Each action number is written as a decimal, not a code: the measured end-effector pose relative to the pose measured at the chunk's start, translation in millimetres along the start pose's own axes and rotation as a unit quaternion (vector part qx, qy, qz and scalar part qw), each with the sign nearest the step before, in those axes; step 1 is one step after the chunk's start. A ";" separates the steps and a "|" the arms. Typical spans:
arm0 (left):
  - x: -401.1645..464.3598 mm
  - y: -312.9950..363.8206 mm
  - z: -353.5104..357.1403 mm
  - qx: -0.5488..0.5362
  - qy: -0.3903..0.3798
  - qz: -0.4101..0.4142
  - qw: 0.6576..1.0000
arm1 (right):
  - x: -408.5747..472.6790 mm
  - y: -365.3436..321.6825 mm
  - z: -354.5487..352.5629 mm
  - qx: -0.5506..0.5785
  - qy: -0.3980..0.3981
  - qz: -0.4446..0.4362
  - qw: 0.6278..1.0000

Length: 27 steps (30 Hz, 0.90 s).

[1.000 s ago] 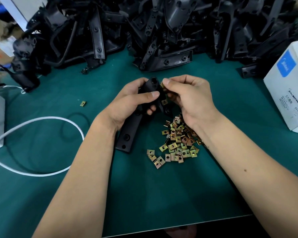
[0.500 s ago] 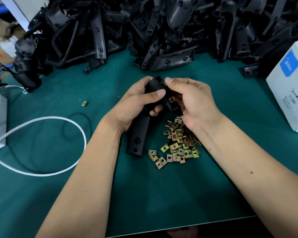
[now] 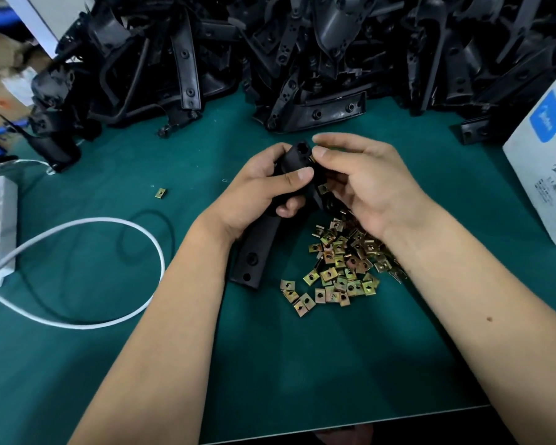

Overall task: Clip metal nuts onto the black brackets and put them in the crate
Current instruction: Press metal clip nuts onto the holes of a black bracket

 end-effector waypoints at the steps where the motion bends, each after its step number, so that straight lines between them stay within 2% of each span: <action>1: -0.3 0.1 0.2 -0.006 -0.009 -0.005 1.000 | 2.4 -1.4 -1.1 -0.025 -0.029 0.004 0.999; 4: -1.3 0.5 1.7 -0.001 -0.026 -0.010 1.000 | 7.1 -5.7 -6.6 -0.110 -0.079 0.004 0.991; 8: -2.3 0.0 2.7 0.007 -0.040 -0.014 0.999 | 3.0 -4.0 -4.3 -0.109 -0.112 0.031 0.987; 14: -0.9 -2.0 -1.4 -0.017 -0.023 -0.008 1.000 | -5.4 2.4 6.8 -0.019 -0.049 0.023 0.998; 18: 0.0 -3.0 -1.0 0.006 -0.025 -0.011 1.000 | -7.4 0.9 10.7 -0.009 -0.067 0.013 0.998; 27: 0.1 -1.2 -2.0 0.022 -0.013 0.020 0.999 | -1.9 -15.0 3.8 -0.147 -0.039 -0.117 0.981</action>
Point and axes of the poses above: each hand's wrist, its own x-axis towards the middle knuckle, its own z-axis out of the palm, y = z × x, the point moved 8 cm from there along x, towards the middle knuckle, and after that the axes turned 14 degrees about -z, right-handed, at the moved point
